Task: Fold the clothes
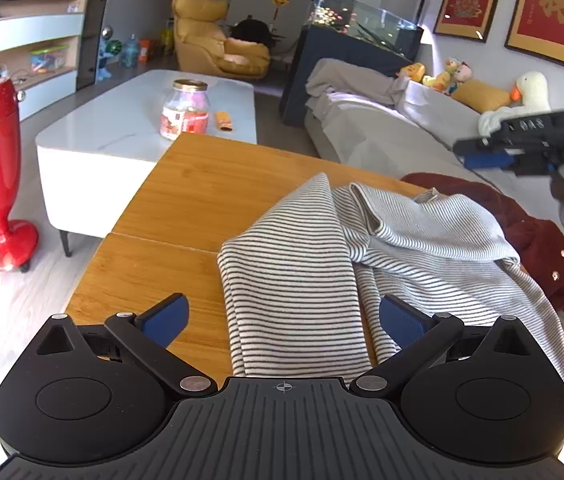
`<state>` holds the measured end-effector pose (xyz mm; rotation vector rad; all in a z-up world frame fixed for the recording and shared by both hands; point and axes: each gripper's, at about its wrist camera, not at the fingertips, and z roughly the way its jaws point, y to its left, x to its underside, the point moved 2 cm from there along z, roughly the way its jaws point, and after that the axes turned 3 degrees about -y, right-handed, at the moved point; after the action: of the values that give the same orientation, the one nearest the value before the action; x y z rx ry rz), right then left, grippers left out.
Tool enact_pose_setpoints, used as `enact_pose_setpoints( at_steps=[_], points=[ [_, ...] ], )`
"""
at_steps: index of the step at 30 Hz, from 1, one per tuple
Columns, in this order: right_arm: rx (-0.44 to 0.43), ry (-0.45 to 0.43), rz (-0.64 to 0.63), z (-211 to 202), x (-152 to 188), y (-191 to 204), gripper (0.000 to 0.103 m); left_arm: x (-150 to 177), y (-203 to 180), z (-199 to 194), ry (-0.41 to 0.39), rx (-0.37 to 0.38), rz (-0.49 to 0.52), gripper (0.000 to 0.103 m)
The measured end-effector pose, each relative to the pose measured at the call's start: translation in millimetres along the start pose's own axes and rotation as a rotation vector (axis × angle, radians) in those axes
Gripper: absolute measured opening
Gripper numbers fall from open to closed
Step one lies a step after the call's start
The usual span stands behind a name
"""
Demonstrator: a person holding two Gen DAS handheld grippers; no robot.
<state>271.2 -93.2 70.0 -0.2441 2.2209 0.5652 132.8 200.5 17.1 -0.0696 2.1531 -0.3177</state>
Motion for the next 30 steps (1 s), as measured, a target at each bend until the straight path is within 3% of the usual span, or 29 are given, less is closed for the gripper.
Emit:
enact_pose_setpoints(
  at_steps=[5, 8, 10, 12, 19, 21, 24, 28, 30],
  points=[
    [-0.256, 0.244, 0.077, 1, 93, 50, 0.034, -13, 12, 3, -0.015, -0.044, -0.051, 0.103],
    [-0.404, 0.401, 0.253, 14, 134, 76, 0.034, -21, 19, -1, -0.03, -0.073, -0.067, 0.103],
    [-0.442, 0.479, 0.375, 26, 152, 84, 0.034, -22, 21, -5, -0.036, -0.083, -0.068, 0.103],
    [-0.424, 0.507, 0.446, 37, 161, 89, 0.034, -23, 22, -10, -0.041, -0.093, -0.069, 0.103],
    [-0.348, 0.422, 0.557, 62, 158, 94, 0.033, -24, 25, -20, -0.055, -0.119, -0.072, 0.103],
    [-0.326, 0.385, 0.554, 68, 155, 94, 0.028, -24, 24, -20, -0.056, -0.118, -0.071, 0.103],
    [-0.269, 0.311, 0.45, 76, 147, 95, 0.007, -24, 24, -20, -0.056, -0.118, -0.069, 0.103],
    [-0.187, 0.131, 0.217, 63, 117, 96, 0.003, -24, 23, -19, -0.057, -0.117, -0.066, 0.103],
    [-0.179, 0.051, 0.164, 50, 96, 90, 0.002, -24, 22, -19, -0.057, -0.115, -0.061, 0.103]
  ],
)
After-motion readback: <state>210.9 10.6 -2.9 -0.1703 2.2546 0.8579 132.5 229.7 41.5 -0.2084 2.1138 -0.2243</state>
